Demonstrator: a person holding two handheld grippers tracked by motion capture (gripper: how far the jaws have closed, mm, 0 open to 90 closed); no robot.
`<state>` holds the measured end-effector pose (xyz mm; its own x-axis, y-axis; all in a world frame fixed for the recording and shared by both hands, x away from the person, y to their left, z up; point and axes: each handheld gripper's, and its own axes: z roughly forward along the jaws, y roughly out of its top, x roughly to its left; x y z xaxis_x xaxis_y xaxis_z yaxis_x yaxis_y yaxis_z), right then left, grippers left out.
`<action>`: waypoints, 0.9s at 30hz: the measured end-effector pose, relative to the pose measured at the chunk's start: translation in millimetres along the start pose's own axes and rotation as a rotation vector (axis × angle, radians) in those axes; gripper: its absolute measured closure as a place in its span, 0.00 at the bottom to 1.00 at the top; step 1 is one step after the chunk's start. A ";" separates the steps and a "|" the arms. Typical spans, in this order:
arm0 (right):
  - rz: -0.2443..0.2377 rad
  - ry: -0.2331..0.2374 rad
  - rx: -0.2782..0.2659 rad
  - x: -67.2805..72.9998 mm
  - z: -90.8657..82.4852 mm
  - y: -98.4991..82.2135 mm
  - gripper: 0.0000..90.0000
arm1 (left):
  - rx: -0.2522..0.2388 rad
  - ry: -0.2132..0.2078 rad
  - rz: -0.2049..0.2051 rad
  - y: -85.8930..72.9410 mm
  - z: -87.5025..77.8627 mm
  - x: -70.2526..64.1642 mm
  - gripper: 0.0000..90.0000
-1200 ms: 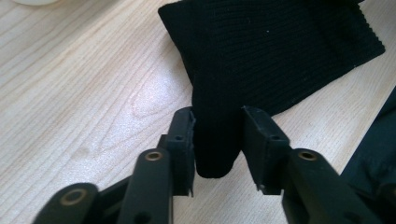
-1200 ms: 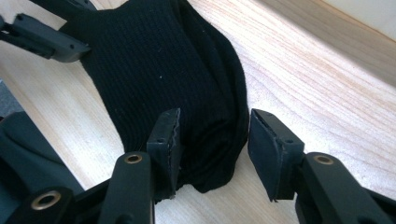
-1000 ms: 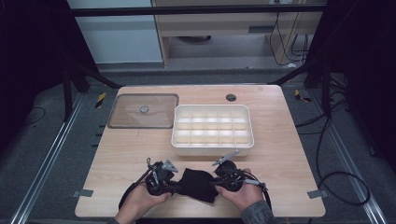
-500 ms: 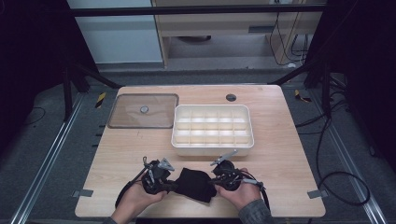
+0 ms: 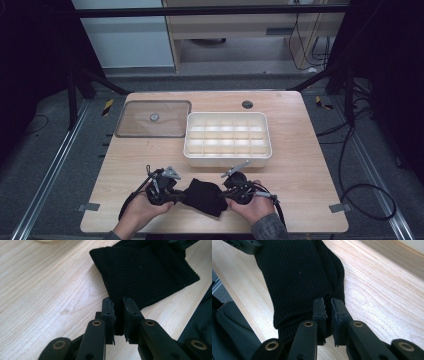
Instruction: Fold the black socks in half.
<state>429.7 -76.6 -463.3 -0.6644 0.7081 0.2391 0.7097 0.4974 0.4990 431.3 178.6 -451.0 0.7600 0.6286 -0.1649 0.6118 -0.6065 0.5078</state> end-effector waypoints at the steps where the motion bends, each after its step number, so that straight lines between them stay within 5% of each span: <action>1: 0.003 0.000 0.000 0.1 0.2 0.0 0.92 | -0.004 0.000 -0.002 -0.3 -0.5 0.2 0.87; 12: 0.003 -0.003 0.001 -0.2 0.8 -0.1 0.92 | 0.000 -0.030 -0.026 -7.1 -1.4 9.6 0.91; 27: 0.002 -0.004 -0.023 3.0 3.8 2.9 0.92 | -0.015 -0.024 -0.005 0.0 -11.5 9.8 0.96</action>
<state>430.6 -71.1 -464.3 -0.6618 0.7114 0.2365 0.7056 0.4844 0.5171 436.2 190.4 -442.9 0.7624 0.6194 -0.1875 0.6121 -0.5961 0.5195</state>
